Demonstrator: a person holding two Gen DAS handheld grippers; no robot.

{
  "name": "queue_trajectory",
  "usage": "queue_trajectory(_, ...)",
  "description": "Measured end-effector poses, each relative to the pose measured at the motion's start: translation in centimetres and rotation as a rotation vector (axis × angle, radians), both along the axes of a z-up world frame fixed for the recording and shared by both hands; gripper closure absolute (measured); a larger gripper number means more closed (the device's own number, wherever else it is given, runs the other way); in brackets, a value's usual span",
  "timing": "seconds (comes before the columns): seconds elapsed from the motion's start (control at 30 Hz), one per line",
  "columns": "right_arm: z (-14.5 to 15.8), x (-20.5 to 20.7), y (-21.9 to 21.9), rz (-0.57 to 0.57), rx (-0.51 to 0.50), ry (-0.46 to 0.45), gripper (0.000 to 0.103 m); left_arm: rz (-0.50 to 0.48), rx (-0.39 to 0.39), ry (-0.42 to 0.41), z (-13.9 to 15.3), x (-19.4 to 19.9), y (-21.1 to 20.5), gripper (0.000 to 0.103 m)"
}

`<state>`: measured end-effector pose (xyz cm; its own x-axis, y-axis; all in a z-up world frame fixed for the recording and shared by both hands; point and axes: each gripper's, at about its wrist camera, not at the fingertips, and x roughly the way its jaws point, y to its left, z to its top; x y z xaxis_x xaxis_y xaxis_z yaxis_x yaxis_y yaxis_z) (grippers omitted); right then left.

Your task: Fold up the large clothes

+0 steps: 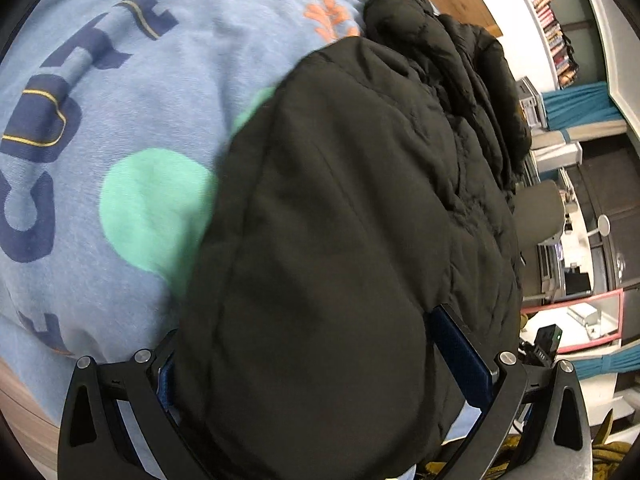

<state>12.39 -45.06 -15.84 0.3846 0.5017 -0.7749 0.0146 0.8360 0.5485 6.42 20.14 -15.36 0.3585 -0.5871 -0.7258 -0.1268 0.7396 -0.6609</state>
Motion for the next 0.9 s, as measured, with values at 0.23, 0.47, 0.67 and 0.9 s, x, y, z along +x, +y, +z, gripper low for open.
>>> queue_trajectory(0.23,0.5,-0.5,0.6,0.036,0.008,-0.011,0.029,-0.014,0.019,0.0,0.4,-0.1,-0.9,0.001)
queue_trajectory(0.47,0.6,-1.0,0.5,0.027,0.014,-0.014,0.029,0.033,0.032,0.018,-0.8,0.2,0.0,0.001)
queue_trajectory(0.67,0.4,-1.1,0.3,0.0,0.012,-0.006,0.029,0.03,0.012,0.026,-1.5,0.7,0.2,0.001)
queue_trajectory(0.9,1.0,-1.0,1.1,0.008,-0.016,-0.011,0.031,-0.007,-0.011,0.014,-0.9,0.0,-0.4,0.009)
